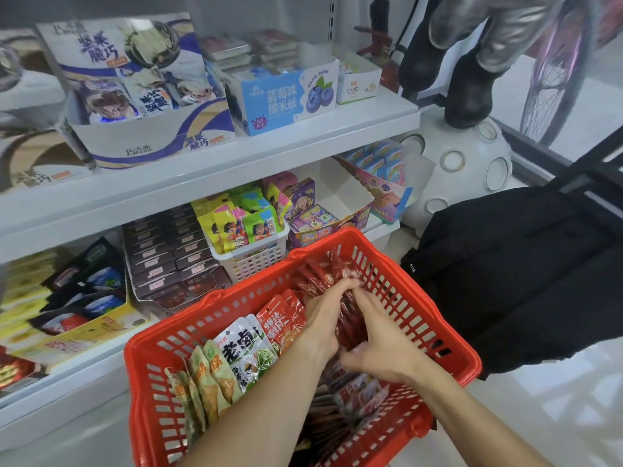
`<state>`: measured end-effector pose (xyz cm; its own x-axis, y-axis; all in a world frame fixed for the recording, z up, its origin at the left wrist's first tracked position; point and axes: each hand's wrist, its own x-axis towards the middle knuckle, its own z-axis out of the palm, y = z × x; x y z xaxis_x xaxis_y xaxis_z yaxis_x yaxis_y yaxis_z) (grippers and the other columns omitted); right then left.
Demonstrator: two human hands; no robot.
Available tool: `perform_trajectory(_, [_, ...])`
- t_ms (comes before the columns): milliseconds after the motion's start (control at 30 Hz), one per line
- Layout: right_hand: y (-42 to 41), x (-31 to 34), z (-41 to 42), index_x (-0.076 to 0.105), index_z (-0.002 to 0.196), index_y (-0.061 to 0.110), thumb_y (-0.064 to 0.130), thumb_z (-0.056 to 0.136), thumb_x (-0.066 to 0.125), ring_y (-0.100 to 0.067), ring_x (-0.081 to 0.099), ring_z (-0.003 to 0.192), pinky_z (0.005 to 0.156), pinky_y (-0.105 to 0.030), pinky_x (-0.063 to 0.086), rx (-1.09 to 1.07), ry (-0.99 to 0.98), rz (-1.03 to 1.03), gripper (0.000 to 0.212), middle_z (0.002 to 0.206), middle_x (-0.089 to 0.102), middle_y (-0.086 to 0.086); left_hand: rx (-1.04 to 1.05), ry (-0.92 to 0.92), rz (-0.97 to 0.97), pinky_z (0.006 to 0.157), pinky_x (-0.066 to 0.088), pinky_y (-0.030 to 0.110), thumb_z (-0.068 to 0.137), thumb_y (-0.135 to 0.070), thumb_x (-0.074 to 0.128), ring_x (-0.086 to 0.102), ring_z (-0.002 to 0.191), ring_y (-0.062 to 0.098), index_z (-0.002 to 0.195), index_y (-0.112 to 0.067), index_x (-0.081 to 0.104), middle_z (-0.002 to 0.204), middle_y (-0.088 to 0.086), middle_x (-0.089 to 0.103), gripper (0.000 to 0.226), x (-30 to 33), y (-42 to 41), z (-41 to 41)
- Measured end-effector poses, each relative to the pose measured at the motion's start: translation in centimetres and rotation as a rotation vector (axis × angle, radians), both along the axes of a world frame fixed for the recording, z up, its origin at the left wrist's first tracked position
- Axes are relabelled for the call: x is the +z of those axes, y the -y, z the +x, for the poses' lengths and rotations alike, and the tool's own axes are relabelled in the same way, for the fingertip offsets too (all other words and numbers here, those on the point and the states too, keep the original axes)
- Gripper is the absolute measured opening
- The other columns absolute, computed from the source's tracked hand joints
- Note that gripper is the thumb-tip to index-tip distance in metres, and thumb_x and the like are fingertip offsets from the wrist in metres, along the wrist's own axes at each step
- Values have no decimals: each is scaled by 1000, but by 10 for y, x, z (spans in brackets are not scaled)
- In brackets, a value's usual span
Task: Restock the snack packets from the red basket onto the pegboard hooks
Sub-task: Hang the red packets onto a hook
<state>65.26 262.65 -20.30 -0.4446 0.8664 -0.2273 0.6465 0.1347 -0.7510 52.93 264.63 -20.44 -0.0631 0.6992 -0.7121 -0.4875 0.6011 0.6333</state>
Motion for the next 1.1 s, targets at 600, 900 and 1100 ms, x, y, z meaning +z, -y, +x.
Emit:
perform_trajectory(600, [-28, 9, -1, 46, 154, 17, 39, 101, 62, -11, 57, 99, 95, -26, 45, -434, 119, 116, 59, 120, 46, 4, 172, -17, 22, 75, 65, 57, 79, -6, 83, 79, 88, 39, 119, -12, 68, 99, 19, 80, 43, 16, 18, -25])
perform_trajectory(900, [-2, 109, -18, 53, 119, 25, 22, 85, 83, -22, 73, 103, 82, -44, 64, -489, -452, -227, 46, 127, 64, 0, 17, 160, 44, 71, 62, 42, 79, -16, 79, 76, 80, 36, 88, -10, 81, 104, 24, 78, 11, 90, 54, -69])
perform_trajectory(1100, [22, 293, -43, 59, 119, 21, 32, 81, 84, -29, 78, 91, 75, -51, 64, -514, -549, -352, 46, 119, 72, -2, -7, 210, 9, 64, 64, 38, 78, -16, 78, 74, 71, 32, 90, -11, 75, 92, 19, 78, 13, 271, 83, -101])
